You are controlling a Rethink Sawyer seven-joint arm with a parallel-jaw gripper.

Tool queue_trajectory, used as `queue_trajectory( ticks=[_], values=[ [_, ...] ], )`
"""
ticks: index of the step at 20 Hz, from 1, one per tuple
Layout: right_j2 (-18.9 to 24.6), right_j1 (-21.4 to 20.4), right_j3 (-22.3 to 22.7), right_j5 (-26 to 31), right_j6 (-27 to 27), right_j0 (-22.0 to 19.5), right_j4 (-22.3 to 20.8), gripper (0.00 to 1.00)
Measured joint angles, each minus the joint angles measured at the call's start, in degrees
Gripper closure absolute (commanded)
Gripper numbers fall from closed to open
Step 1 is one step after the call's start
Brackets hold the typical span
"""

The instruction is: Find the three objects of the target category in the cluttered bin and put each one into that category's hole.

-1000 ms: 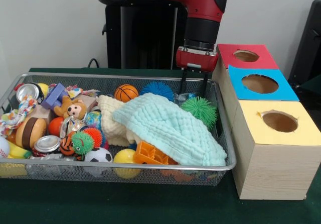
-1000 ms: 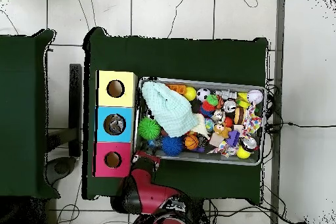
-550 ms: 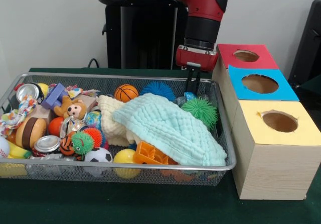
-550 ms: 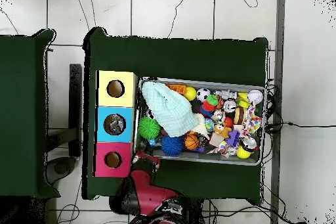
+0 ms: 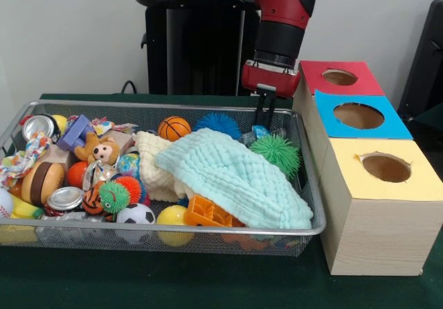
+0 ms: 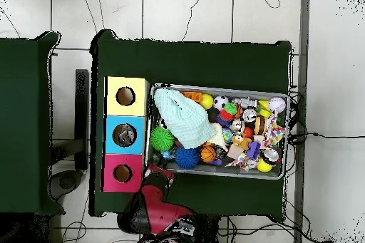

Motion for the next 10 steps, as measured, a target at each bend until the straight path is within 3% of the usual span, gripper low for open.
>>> queue_trajectory(
  ticks=[5,10],
  values=[
    [-0.04,-0.76,0.52,0.01,0.0,-0.04,0.0,1.0],
    [-0.09,-5.15,2.84,0.39,0.0,-0.36,-0.39,1.0]
  ],
)
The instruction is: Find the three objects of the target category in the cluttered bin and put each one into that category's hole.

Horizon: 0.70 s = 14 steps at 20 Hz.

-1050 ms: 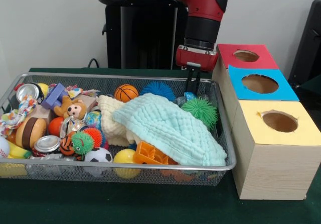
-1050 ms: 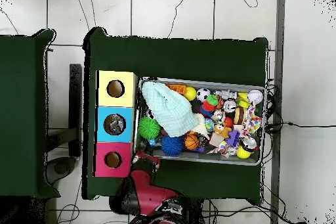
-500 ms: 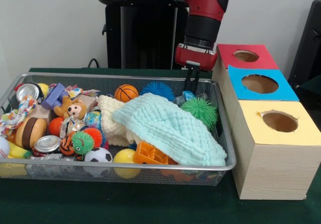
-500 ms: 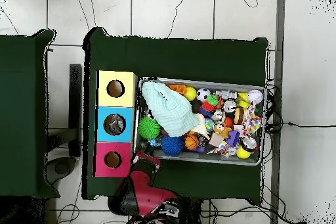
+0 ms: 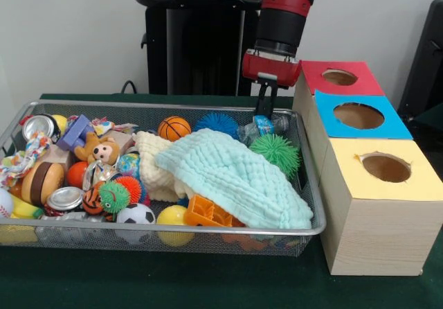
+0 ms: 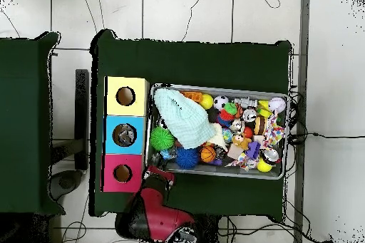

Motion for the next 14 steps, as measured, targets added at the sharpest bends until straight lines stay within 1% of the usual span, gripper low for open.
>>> queue_trajectory(
  ticks=[2,3,5,8,11,14],
  values=[
    [-0.06,-2.58,1.02,0.96,0.0,-0.1,-0.03,1.0],
    [-0.13,-4.77,1.71,2.17,0.0,-0.16,-0.05,1.0],
    [-0.22,-7.4,2.37,3.99,0.0,-0.22,-0.06,1.0],
    [-0.54,-14.09,3.5,10.36,0.0,-0.42,-0.08,1.0],
    [-0.53,-17.75,3.68,14.35,0.0,-1.01,-0.9,1.0],
    [-0.54,-19.65,3.7,16.2,0.0,-1.73,-1.97,1.0]
  ],
)
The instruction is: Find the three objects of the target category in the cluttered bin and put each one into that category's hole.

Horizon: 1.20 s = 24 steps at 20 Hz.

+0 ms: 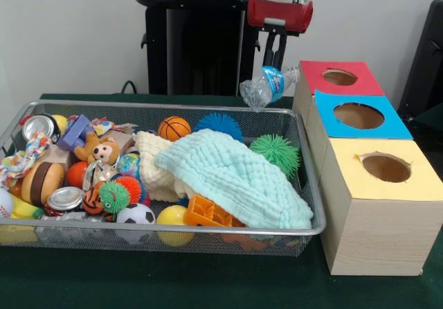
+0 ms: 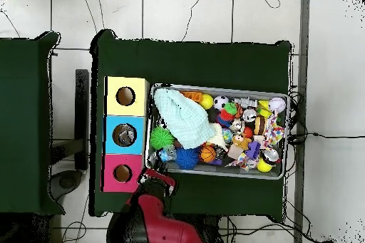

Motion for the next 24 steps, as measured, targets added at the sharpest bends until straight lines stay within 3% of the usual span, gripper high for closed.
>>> queue_trajectory(
  ticks=[7,24],
  values=[
    [0.43,-3.53,0.02,1.86,0.0,-0.53,-1.59,1.0],
    [6.16,-3.6,-0.56,6.39,0.0,3.92,-1.78,1.0]
  ],
)
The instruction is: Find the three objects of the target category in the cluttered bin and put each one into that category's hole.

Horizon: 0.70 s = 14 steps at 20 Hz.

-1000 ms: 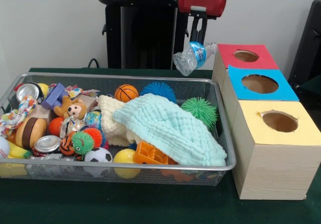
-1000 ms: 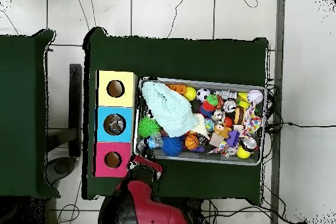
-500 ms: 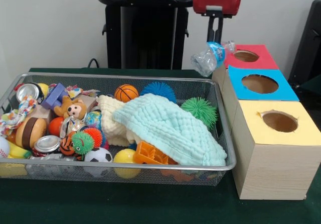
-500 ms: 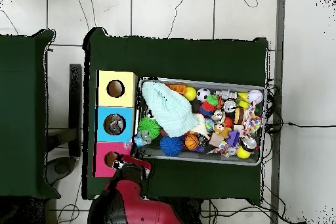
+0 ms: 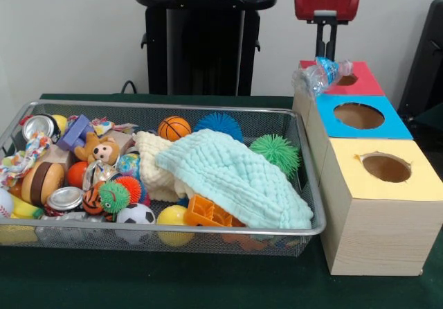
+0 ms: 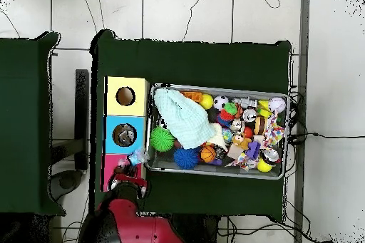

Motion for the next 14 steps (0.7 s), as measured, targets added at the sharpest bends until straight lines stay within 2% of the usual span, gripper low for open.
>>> queue_trajectory(
  ticks=[14],
  values=[
    [0.2,-0.05,-0.03,0.0,0.0,4.25,0.07,1.0]
  ],
)
